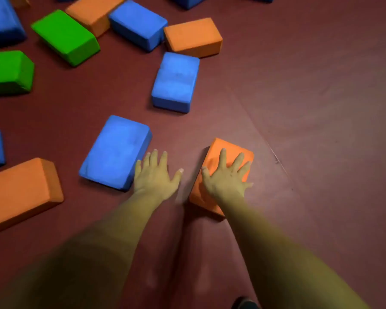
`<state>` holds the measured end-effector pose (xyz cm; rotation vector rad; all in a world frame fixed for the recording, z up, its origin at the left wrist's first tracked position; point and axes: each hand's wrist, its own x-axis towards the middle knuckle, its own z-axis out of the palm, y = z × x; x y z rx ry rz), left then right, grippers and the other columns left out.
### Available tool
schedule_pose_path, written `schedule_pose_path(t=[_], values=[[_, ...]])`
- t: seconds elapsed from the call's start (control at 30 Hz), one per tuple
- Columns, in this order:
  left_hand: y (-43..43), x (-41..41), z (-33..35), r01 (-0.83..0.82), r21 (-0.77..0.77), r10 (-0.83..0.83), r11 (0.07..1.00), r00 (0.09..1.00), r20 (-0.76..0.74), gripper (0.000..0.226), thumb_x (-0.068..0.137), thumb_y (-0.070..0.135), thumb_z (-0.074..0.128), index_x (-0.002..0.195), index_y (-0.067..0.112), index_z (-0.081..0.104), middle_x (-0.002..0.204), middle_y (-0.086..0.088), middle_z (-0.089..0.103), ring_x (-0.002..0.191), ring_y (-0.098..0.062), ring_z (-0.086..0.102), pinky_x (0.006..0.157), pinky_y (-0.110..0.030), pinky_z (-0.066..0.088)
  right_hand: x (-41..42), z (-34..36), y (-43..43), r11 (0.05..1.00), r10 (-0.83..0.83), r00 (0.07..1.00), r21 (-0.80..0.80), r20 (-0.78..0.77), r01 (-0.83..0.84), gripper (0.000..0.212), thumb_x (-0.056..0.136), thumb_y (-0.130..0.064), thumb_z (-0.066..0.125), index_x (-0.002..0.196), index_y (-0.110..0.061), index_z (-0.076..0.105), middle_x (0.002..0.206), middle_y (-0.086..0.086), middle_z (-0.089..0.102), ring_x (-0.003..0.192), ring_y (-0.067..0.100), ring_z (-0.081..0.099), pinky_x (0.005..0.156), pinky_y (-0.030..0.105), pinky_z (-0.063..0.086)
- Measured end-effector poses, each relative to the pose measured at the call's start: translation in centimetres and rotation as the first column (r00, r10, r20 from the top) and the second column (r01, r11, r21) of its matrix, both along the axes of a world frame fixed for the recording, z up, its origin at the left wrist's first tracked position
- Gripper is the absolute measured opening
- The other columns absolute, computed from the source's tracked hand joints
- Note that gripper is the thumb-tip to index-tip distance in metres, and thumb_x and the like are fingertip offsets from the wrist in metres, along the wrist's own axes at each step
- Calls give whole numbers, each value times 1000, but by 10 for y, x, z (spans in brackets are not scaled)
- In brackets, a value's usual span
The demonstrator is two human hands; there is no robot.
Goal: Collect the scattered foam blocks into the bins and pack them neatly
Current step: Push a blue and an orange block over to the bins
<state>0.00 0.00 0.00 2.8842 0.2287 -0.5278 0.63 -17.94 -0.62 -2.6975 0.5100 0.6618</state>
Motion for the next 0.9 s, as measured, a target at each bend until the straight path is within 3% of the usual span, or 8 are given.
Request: schedule_pose_path(t=[0.2, 0.37, 0.63, 0.77, 0.9], values=[[43, 25, -53, -41, 77, 36, 996, 997, 70, 84, 93, 71, 40, 160, 23, 21, 169, -10, 7, 155, -28, 8, 123, -52, 10, 8, -62, 2, 991, -127, 991, -27, 35, 128, 93, 84, -84, 33, 159, -44, -5, 167, 13, -18, 149, 49, -20, 106, 82, 10], [77, 33, -70, -144, 102, 134, 984, 986, 104, 90, 90, 80, 35, 162, 31, 11, 169, -8, -11, 156, -28, -5, 121, -61, 5, 10, -79, 7, 983, -158, 983, -74, 95, 166, 103, 72, -91, 41, 155, -51, -6, 168, 11, -15, 148, 51, -20, 106, 79, 13], [124, 51, -83, -257, 97, 252, 962, 966, 59, 113, 68, 98, 35, 159, 43, -1, 165, -23, -15, 153, -37, -14, 114, -73, 3, 27, -69, 52, 999, 31, 986, -48, 166, -24, 107, 69, -88, 53, 157, -51, 6, 166, 16, -18, 150, 51, -15, 111, 72, 19], [140, 59, -85, -301, 82, 300, 950, 954, 17, 123, 56, 105, 38, 156, 49, -8, 163, -26, -20, 151, -38, -22, 111, -75, -3, 23, -75, 75, 993, 106, 982, -76, 154, -95, 109, 67, -91, 49, 156, -54, -2, 165, 14, -21, 150, 49, -17, 112, 72, 17], [142, 57, -86, -327, 72, 324, 942, 945, 52, 124, 53, 102, 46, 155, 51, -2, 162, -24, -1, 152, -36, -3, 113, -74, 7, 21, -75, 73, 993, 106, 986, -62, 128, -99, 107, 68, -92, 46, 154, -57, -7, 166, 11, -20, 149, 49, -17, 111, 75, 16]])
